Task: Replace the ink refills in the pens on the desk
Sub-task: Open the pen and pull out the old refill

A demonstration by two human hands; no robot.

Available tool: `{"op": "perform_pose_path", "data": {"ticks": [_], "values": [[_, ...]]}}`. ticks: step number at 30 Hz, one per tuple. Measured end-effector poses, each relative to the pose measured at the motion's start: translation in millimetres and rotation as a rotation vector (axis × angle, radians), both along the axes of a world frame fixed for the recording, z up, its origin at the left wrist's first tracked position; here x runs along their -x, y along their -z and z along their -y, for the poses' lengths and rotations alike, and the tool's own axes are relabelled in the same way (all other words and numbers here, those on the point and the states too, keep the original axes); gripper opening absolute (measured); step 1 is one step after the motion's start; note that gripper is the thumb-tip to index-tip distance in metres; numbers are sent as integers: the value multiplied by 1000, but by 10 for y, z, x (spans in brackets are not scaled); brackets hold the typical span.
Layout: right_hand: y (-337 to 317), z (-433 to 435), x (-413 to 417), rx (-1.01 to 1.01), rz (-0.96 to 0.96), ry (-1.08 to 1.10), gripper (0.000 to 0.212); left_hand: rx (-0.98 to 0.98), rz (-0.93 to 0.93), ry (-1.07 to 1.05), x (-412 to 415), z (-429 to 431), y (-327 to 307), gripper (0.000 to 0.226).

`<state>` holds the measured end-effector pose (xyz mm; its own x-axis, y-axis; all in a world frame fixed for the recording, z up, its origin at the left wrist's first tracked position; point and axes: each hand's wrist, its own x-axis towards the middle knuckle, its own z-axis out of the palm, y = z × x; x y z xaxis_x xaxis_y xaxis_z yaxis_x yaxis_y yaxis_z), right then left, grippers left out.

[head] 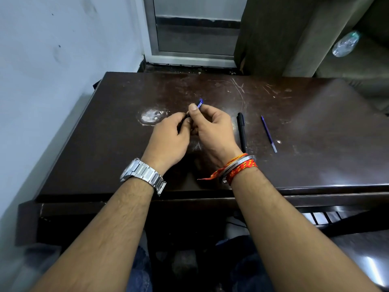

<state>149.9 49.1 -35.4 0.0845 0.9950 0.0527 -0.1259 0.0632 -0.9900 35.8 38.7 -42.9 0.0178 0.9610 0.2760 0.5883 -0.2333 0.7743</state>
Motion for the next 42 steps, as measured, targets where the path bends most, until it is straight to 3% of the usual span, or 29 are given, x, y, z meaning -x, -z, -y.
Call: {"op": "perform_pose_path", "data": {"ticks": [13,17,20,28,42], "values": [[-47,-37,-21,49,-59,84,25,7,-2,54,-13,0,-24,22],[-74,-83,-133,77,-100,235,29,190,-228,-68,31,39,35,36],[-29,-94,-190,94,-21,281,27,277,-344,-153,42,38,44,35],[100,-95,-127,140,243,219,22,308,-311,-321,59,1,8,25],[154,-77,-80,138,320,162,17,325,-285,-395,198,-47,-20,26]]}}
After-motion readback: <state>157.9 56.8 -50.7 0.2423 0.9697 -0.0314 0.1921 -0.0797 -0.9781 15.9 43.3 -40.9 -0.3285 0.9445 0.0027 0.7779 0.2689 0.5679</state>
